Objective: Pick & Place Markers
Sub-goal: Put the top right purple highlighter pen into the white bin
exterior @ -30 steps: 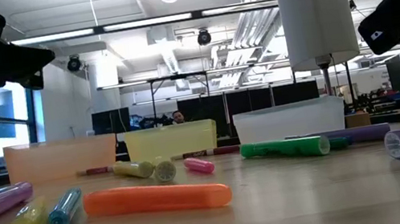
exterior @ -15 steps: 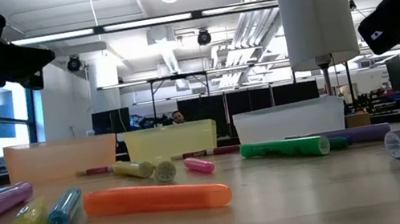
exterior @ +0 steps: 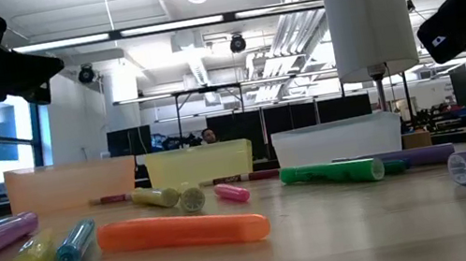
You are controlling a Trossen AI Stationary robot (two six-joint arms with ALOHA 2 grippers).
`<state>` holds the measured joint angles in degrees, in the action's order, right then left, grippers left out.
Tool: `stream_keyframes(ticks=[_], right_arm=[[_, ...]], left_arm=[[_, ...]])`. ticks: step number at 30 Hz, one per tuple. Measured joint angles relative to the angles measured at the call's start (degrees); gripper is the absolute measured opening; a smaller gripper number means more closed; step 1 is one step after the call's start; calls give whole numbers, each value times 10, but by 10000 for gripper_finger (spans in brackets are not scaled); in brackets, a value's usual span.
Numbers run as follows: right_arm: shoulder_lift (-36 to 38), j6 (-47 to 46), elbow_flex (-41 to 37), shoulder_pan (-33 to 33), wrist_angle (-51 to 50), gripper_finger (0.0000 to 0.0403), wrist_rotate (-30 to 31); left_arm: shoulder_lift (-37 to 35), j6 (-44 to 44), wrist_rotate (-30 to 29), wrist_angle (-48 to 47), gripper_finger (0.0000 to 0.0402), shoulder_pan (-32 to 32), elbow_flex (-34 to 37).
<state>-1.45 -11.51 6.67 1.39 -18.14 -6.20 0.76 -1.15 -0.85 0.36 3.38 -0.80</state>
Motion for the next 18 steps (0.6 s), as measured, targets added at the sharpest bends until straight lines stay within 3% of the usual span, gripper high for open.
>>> stream_keyframes(ticks=[7, 13, 18], right_arm=[[0, -1, 0, 0, 2, 0, 0], [-5, -133, 0, 0, 36, 0, 3], [-30, -148, 0, 5, 99, 0, 17]], left_arm=[[0, 0, 0, 0, 1, 0, 0], [0, 0, 0, 0, 1, 0, 0], [0, 0, 0, 0, 1, 0, 0]])
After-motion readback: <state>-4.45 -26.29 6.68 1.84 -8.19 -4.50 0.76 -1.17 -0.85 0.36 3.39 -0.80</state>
